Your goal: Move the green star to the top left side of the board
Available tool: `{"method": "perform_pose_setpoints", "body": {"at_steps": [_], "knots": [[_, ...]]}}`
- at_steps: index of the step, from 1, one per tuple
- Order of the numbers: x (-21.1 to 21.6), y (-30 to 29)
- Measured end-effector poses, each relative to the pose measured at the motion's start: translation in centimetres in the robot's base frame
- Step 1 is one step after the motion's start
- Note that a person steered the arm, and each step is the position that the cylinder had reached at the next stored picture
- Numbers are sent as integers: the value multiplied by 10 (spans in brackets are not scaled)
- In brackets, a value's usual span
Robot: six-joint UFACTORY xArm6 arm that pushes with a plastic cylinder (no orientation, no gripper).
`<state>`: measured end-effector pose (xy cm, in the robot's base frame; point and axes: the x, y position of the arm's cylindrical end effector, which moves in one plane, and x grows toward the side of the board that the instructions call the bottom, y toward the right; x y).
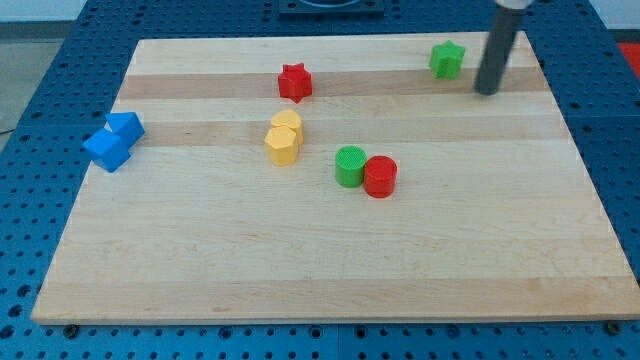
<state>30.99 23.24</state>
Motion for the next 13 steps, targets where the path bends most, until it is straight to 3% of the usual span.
{"method": "perform_pose_setpoints", "body": {"at_steps": [1,3,5,7,8,9,10,12,13], "knots": [[-30,9],[-41,-112],[-58,-87],[-66,-261],[-66,-271],[-68,-208],[-96,-203],[-106,-352],[-105,-385]]}}
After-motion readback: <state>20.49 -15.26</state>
